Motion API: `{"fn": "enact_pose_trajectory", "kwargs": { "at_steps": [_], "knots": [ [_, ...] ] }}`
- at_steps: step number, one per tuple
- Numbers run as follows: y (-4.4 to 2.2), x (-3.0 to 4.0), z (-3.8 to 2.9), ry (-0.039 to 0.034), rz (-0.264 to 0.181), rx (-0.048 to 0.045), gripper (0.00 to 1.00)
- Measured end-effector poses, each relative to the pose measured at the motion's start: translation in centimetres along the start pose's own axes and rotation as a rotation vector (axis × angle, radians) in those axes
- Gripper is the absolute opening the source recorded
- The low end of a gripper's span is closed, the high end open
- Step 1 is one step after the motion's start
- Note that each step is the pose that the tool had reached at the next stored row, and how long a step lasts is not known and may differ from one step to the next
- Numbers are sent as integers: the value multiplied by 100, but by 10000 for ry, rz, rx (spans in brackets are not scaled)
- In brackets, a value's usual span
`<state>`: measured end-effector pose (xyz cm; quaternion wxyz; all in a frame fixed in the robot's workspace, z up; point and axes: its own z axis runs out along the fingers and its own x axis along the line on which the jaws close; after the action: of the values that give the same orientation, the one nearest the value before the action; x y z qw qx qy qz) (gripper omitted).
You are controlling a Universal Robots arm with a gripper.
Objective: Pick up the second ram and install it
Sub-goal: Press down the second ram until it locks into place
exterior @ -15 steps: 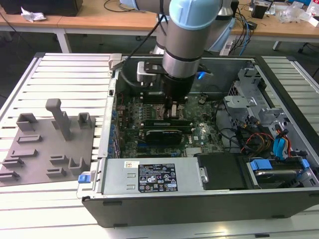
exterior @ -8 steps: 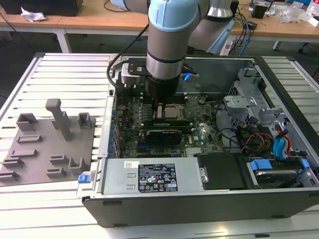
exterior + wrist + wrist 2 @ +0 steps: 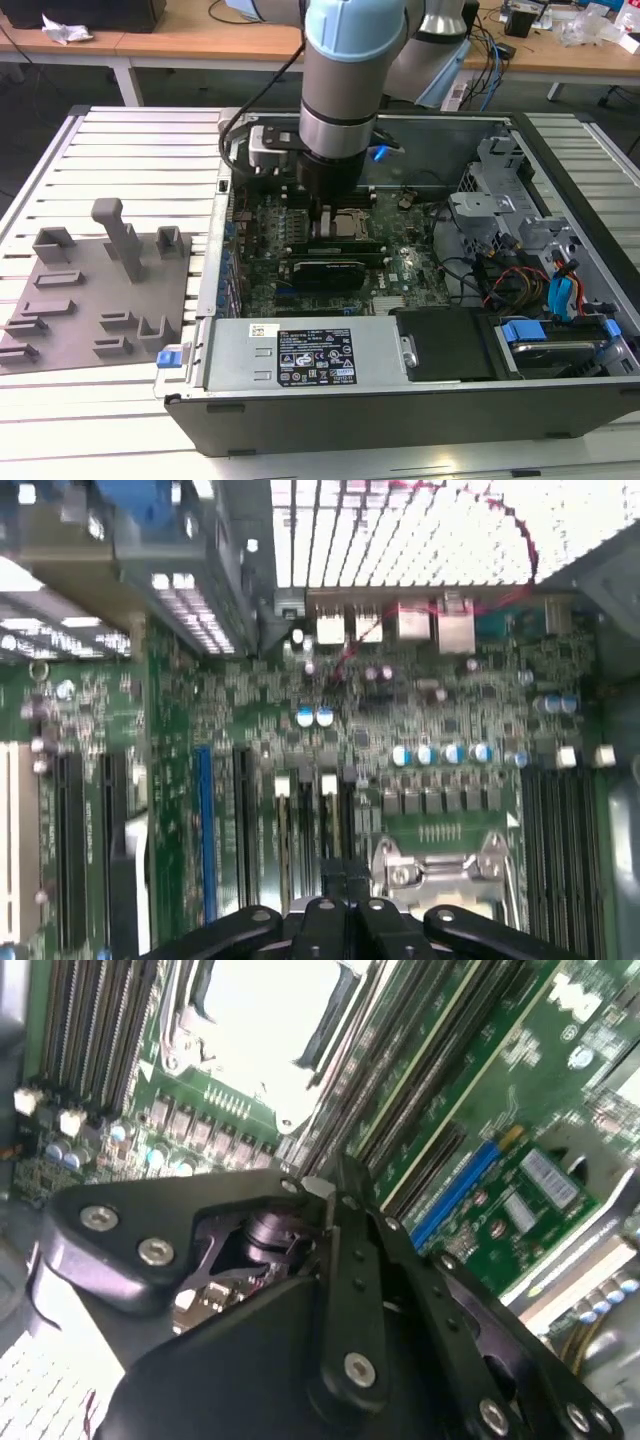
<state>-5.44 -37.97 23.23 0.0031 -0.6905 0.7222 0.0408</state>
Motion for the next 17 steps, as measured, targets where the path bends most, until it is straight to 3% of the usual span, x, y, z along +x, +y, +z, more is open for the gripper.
{"fn": "enact_pose_trajectory", "kwargs": {
  "at_steps": [3,4,5,9,12,13,17],
  "knots": [
    [-141,-7,-8,-7,3,-52,11],
    [-242,-11,-17,-9,4,-73,11],
    [-269,-16,-54,-13,4,-73,11],
    [-269,-32,-281,-11,6,-74,11],
    [-258,-48,-512,-12,4,-73,11],
    [-256,-49,-542,-12,4,-73,11],
    [-256,-50,-545,-12,4,-74,11]
  ]
}}
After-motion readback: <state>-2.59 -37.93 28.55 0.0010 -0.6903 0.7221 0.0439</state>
